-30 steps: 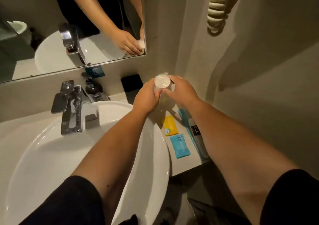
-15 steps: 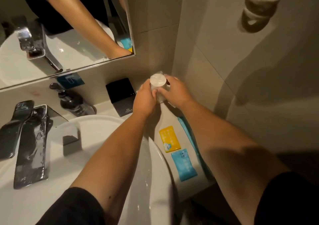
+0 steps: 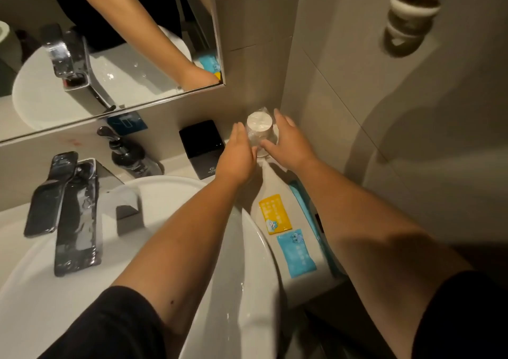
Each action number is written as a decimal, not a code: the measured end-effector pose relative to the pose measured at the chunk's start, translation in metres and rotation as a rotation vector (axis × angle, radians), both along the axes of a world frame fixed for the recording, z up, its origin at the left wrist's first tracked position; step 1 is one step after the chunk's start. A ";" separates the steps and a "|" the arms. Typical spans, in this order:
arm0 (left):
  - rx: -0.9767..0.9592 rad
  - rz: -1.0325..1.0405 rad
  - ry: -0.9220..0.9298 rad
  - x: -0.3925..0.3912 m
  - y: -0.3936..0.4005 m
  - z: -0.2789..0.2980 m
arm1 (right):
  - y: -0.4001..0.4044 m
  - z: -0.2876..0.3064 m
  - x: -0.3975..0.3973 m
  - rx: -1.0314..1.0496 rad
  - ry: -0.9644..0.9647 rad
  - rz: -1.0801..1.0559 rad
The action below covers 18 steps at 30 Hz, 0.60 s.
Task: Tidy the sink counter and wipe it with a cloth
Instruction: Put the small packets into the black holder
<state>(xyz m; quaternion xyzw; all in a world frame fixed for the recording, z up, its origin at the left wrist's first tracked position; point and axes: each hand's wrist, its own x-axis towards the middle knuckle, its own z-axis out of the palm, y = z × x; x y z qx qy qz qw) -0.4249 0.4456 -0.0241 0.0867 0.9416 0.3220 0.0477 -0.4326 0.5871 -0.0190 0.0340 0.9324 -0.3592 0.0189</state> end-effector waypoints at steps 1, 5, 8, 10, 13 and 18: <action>-0.008 -0.044 0.033 0.007 -0.004 0.006 | -0.001 0.007 0.006 -0.010 0.014 0.001; -0.211 -0.280 0.134 0.045 -0.040 0.022 | -0.008 0.026 0.054 0.060 0.129 0.014; -0.390 -0.407 0.201 0.066 -0.092 0.015 | -0.011 0.018 0.099 0.134 0.038 -0.011; -0.447 -0.447 0.241 0.070 -0.116 0.008 | -0.016 0.006 0.118 0.156 -0.073 -0.052; -0.450 -0.452 0.267 0.069 -0.119 -0.001 | -0.029 -0.013 0.127 0.268 -0.228 -0.107; -0.435 -0.435 0.328 0.068 -0.120 -0.009 | -0.043 -0.031 0.120 0.399 -0.352 -0.128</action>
